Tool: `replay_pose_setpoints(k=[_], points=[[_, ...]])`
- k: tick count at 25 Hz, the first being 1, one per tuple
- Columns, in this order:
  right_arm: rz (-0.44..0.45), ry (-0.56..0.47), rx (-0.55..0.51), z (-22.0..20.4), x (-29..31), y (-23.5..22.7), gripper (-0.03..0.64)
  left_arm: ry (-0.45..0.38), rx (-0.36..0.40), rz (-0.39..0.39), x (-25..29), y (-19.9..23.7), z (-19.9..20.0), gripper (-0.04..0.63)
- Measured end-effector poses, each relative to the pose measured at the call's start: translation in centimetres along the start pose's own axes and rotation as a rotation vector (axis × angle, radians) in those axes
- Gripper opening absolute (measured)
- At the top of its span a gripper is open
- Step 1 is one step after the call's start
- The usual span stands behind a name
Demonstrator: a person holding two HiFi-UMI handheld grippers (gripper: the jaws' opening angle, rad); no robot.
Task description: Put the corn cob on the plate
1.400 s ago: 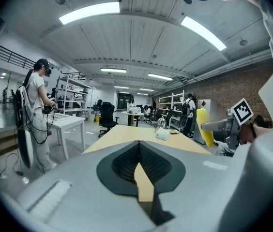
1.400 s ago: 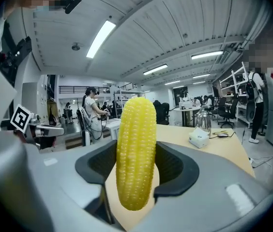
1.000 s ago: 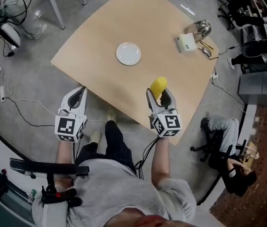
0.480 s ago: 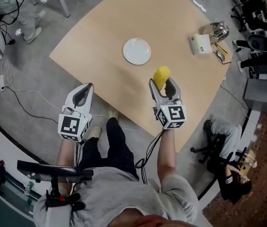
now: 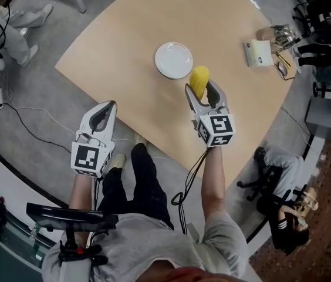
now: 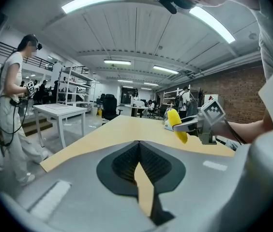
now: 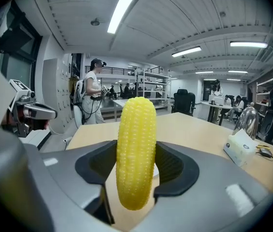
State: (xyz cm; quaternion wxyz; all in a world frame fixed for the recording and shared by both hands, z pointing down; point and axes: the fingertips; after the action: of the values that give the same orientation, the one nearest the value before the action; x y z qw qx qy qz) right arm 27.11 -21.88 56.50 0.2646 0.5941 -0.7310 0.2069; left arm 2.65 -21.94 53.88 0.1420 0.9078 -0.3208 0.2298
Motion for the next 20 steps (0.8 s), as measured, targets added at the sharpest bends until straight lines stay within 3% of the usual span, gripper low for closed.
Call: replay_pose_setpoints(k=[20], points=[[0.048,0.132,-0.089,0.6,7.5,-1.2,0.250,0.012,-0.039,0.028,0.9,1.2,-1.2,0.020]])
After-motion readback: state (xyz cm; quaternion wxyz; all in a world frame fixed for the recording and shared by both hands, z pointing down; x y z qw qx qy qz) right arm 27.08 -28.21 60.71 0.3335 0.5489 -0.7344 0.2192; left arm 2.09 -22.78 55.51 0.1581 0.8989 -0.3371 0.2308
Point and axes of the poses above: the fingertips, and each gripper's own axes: x forward along the fingers, y to its left, z out of its top, and after that the axes turned 13 degrees about y, right-handed
